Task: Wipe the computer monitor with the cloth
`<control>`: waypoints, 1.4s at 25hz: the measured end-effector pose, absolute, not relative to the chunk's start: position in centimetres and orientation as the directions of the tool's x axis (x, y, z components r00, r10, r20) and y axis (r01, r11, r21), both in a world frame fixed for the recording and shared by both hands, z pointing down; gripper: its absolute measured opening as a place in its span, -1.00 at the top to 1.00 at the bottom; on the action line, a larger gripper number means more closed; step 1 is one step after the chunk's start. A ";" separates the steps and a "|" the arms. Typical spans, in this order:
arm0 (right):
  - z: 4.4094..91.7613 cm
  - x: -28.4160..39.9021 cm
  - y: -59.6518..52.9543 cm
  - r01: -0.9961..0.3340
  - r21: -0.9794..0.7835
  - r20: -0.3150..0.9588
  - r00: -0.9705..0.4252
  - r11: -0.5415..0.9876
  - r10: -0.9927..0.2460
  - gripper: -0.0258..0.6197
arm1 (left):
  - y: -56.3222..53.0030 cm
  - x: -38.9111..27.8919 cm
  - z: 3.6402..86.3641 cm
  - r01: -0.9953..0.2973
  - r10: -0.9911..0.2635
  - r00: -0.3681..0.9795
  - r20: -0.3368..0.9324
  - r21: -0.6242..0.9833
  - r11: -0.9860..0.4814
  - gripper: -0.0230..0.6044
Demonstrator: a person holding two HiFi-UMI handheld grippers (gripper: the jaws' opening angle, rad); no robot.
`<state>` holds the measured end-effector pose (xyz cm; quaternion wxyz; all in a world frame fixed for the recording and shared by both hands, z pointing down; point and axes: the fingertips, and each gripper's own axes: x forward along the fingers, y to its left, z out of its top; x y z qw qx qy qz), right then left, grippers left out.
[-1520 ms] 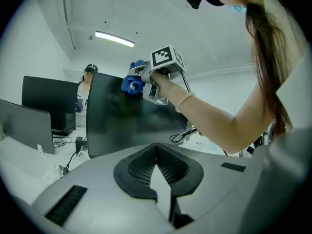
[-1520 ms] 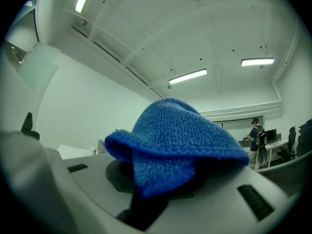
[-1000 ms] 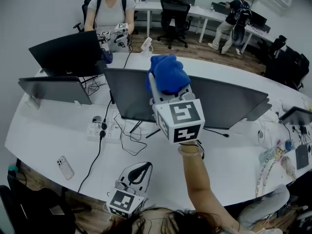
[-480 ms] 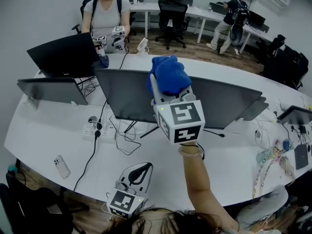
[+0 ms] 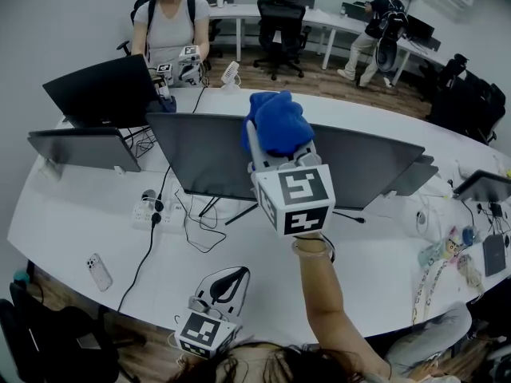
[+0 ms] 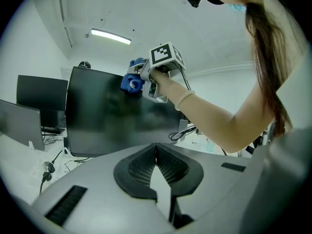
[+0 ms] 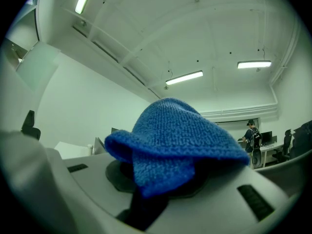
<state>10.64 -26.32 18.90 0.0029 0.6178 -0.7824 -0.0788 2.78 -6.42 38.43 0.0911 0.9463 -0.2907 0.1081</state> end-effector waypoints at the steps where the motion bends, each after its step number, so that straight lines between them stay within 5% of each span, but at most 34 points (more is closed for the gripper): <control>1: 19.0 10.8 -26.2 -0.966 0.130 -0.092 -0.238 0.225 -0.967 0.62 | -6.3 3.1 38.3 -0.572 -0.530 0.807 0.260 0.123 -0.811 0.90; 35: 19.3 14.3 -25.0 -0.977 0.136 -0.086 -0.178 0.166 -0.980 0.62 | -5.0 5.8 38.4 -0.466 -0.432 0.869 0.241 0.104 -0.879 0.90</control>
